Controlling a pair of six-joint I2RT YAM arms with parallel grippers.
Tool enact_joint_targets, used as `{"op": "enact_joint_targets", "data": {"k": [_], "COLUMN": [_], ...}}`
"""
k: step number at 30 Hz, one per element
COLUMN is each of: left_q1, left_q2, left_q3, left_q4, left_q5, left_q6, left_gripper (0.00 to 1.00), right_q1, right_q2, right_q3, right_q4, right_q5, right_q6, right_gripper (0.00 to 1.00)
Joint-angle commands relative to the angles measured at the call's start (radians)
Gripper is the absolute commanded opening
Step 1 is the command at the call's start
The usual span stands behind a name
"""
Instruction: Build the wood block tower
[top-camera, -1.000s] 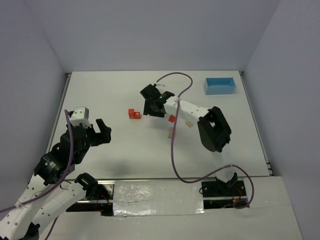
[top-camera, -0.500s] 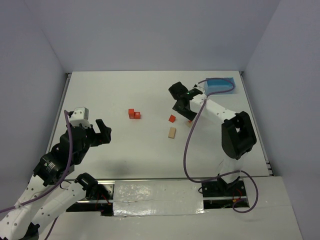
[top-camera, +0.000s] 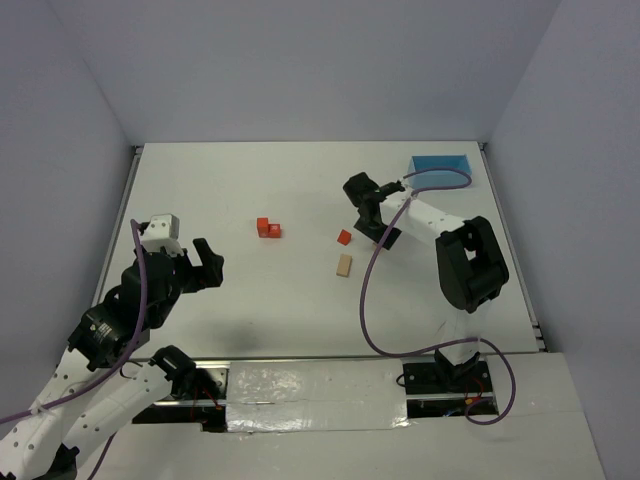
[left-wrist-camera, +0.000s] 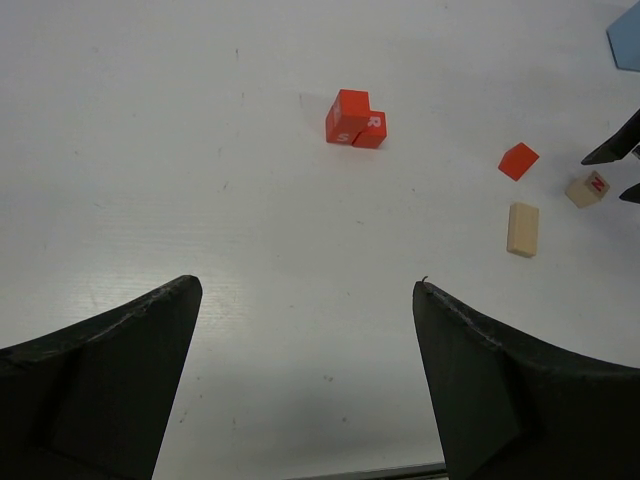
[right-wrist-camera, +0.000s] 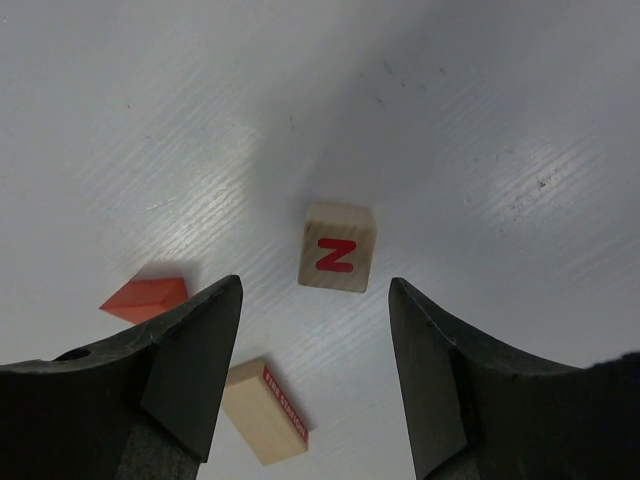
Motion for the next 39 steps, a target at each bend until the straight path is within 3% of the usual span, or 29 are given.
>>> {"op": "enact_joint_targets", "data": {"k": [1,17,39], "left_q1": [-0.007,-0.007,-0.009], "left_q2": [0.008,0.019,0.019], "left_q3": [0.007,0.007,0.007], "left_q4": [0.027,0.027,0.026], "left_q5": [-0.007,-0.009,-0.009], "left_q6": [0.002,0.002,0.001], "left_gripper": [1.0,1.0,1.0], "right_q1": [-0.021,-0.042,-0.042], "right_q2": [0.0,0.025,-0.13], "right_q3": [-0.017,-0.066,-0.115], "right_q4": [0.059,0.128,0.15], "right_q5": [0.011,-0.02,-0.014], "right_q6": [-0.015,-0.03,-0.081], "right_gripper": [0.68,0.52,0.51]}}
